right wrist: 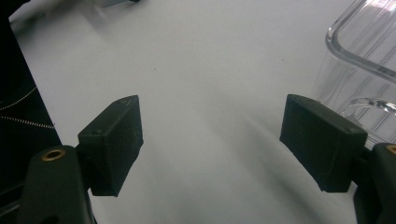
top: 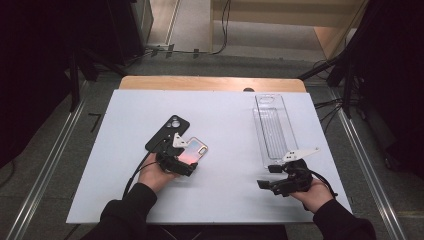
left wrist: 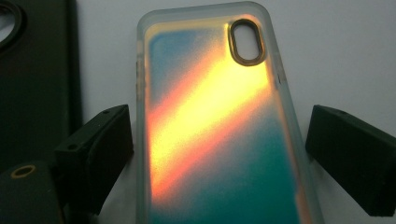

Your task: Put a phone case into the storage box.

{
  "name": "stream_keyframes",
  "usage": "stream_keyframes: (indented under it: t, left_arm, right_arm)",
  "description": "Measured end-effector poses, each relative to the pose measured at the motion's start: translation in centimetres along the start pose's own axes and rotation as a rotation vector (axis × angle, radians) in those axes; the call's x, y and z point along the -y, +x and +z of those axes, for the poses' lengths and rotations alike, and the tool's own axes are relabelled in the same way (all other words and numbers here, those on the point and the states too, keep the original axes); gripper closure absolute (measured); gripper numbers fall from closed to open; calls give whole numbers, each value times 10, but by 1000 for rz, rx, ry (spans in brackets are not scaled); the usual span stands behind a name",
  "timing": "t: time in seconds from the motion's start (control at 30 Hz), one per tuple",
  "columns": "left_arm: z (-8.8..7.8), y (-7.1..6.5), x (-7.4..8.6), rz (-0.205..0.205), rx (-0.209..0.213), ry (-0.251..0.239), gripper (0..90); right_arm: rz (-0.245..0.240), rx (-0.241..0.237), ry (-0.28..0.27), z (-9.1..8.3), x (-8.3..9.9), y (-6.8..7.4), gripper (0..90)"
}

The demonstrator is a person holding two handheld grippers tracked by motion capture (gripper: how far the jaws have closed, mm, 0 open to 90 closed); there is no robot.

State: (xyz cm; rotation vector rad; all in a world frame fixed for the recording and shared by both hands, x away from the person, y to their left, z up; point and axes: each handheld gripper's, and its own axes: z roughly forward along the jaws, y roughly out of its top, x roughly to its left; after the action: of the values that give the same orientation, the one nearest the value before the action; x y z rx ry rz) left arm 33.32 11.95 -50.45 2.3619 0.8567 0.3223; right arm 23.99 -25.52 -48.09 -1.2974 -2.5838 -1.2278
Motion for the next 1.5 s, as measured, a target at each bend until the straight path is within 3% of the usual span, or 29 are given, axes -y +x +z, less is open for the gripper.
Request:
stream_keyframes:
  t: [0.13,0.23,0.57,0.77,0.93,1.2,1.33,1.5]
  left_arm:
    - [-1,0,0,10,1,4,89]
    - [-3,1,1,8,2,-9,155]
    - [-4,2,1,8,11,-10,168]
    - [-8,6,0,-33,45,-9,168]
    - [-15,6,-4,-31,47,-37,168]
    - [-36,-1,-13,-66,115,-86,168]
    - [-48,-8,-16,-84,150,-118,167]
    - [-59,-17,-17,-69,160,-135,168]
  right_arm:
    - [-3,0,2,0,0,0,195]
    - [-2,0,-1,0,0,0,195]
    - [0,-2,-8,-1,0,0,195]
    - [-6,-5,-16,-2,-1,0,195]
    - [-3,-10,-23,-2,-1,0,195]
    - [5,-23,-38,-3,-2,1,194]
    - [-29,-12,-60,-3,-2,3,187]
    - [-53,-16,-109,-5,-2,5,187]
